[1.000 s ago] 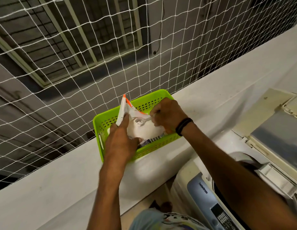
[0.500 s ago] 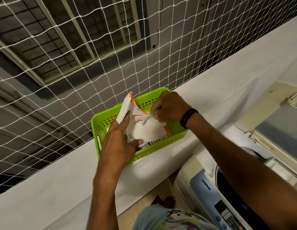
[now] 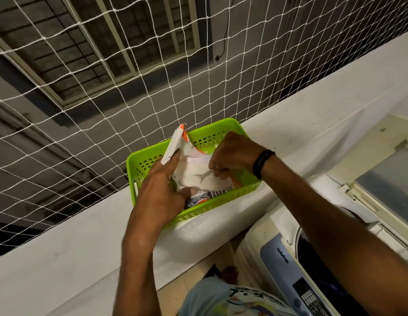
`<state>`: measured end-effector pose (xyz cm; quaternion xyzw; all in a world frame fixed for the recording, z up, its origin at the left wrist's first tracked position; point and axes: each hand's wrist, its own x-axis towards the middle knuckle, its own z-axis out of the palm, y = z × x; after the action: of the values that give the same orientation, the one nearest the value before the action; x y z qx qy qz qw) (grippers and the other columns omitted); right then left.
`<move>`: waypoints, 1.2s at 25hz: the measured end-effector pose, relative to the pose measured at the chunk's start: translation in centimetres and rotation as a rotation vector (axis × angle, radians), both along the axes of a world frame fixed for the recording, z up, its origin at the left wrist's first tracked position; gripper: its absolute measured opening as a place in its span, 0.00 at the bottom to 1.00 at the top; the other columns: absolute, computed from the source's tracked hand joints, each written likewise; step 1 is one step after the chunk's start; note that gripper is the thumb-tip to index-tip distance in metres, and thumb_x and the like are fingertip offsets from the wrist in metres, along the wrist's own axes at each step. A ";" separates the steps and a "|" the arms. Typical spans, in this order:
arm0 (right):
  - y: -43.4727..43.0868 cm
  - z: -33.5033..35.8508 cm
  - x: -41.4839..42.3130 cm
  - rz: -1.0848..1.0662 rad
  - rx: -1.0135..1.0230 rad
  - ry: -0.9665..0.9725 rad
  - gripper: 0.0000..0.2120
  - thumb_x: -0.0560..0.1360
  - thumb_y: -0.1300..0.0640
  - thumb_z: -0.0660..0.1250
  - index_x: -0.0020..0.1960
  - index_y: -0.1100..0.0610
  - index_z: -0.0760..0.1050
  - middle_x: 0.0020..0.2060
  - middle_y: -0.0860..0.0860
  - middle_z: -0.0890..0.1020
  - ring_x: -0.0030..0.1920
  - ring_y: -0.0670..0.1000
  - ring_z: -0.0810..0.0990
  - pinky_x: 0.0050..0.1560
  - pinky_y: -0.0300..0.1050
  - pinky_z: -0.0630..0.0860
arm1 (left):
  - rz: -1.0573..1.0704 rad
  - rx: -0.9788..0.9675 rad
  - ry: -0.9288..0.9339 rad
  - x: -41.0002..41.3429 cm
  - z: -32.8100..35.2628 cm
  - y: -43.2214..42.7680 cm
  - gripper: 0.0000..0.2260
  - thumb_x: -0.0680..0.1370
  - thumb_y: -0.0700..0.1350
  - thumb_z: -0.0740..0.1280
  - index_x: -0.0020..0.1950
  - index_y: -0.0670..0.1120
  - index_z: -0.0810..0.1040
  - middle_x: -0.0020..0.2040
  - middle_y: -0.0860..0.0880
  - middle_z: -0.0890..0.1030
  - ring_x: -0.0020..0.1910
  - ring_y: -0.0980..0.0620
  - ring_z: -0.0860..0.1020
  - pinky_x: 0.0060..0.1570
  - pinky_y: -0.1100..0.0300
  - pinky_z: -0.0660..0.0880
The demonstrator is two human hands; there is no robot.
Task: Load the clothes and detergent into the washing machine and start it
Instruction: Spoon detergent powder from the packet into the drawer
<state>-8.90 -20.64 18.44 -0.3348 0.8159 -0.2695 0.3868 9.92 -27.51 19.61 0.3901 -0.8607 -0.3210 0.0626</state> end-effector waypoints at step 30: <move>9.5 4.2 0.9 -0.415 -0.400 -0.506 0.10 0.75 0.75 0.62 0.54 0.75 0.78 0.28 0.55 0.83 0.31 0.50 0.84 0.32 0.37 0.81 | 0.055 -0.207 0.089 0.6 0.2 2.5 0.25 0.73 0.43 0.74 0.68 0.59 0.75 0.74 0.45 0.67 0.72 0.44 0.67 0.72 0.54 0.65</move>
<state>-8.04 -11.10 22.66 -0.1542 0.6763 -0.5700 0.4405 10.47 -25.01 19.79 0.3905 -0.8745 -0.2455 0.1498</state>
